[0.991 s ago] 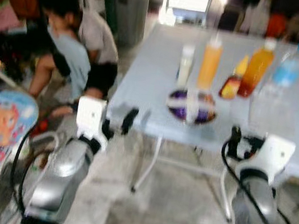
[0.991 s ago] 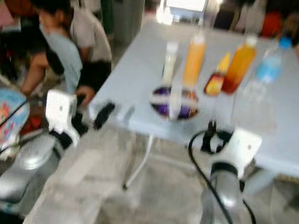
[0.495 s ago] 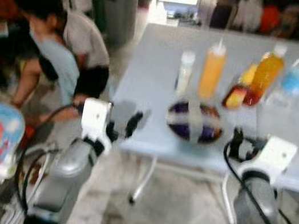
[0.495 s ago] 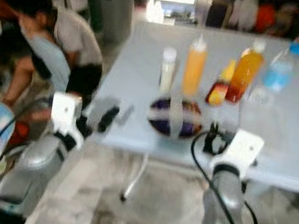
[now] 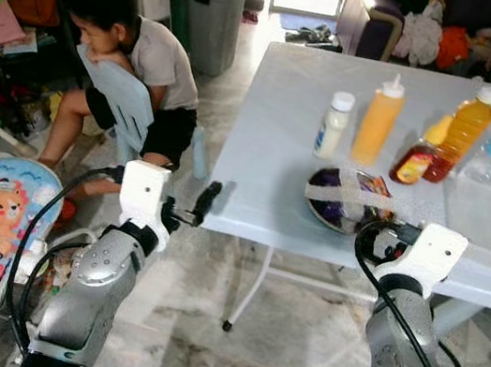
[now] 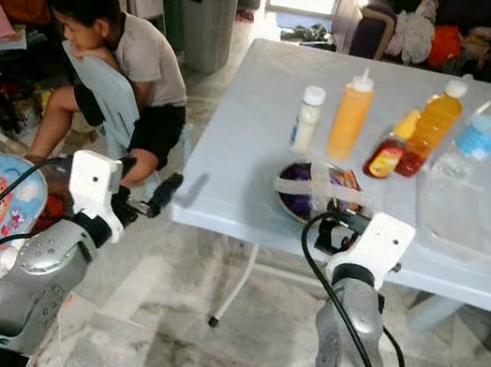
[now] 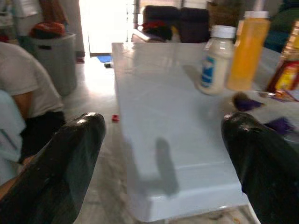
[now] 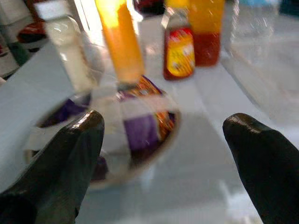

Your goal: Restocking fridge

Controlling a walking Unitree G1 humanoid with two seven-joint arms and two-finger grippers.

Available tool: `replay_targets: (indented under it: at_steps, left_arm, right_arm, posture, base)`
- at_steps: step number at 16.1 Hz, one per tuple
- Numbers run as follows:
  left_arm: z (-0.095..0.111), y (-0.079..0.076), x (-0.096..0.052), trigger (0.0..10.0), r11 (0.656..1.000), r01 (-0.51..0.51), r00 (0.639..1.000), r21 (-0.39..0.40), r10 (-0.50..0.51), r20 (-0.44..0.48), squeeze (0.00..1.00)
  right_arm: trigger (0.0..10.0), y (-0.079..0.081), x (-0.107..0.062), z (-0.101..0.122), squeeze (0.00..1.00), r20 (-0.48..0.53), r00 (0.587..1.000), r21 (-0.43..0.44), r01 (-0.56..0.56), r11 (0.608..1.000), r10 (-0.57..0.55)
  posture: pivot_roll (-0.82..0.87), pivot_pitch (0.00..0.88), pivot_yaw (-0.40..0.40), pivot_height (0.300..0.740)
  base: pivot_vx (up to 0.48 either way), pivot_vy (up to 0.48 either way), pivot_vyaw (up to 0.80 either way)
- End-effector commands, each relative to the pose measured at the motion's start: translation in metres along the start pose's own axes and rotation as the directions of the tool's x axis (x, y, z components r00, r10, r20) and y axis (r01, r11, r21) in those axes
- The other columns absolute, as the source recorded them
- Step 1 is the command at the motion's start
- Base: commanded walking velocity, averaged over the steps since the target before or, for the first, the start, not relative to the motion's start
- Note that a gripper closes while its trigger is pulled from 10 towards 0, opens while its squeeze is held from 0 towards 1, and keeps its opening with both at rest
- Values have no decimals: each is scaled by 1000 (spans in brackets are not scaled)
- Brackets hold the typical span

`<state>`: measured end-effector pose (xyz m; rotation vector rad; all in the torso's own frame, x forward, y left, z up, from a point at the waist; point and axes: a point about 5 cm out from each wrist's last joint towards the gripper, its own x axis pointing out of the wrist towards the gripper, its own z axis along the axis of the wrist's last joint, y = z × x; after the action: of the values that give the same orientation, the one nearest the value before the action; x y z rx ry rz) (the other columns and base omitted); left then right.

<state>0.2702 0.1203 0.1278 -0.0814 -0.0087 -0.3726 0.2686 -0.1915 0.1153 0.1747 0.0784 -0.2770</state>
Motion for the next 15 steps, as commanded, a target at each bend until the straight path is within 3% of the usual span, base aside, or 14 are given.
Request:
replay_targets:
  at_steps: [1,6,8,15]
  left_arm:
    - [3,0,-2,10000,1000,7,1000,25,-7,2,0]
    - [6,2,-5,10000,1000,6,1000,30,-6,-3,0]
    - [7,4,-8,10000,999,10,1000,40,-10,-10,0]
    - [9,4,-10,10000,998,23,1000,55,-21,-20,0]
  right_arm:
    - [10000,0,2,-2,0,-26,1000,30,14,999,-13]
    - [10000,2,11,1,0,-43,999,63,17,998,-14]
    - [10000,6,21,0,0,-69,997,126,34,991,-25]
    - [10000,21,29,-1,0,-98,995,194,19,981,0]
  posture:
    - [-52,63,42,740]
    - [-37,81,54,740]
    - [-22,91,62,740]
    - [-9,98,70,740]
  base:
    - [0,0,0]
    - [0,0,0]
    - [0,0,0]
    - [0,0,0]
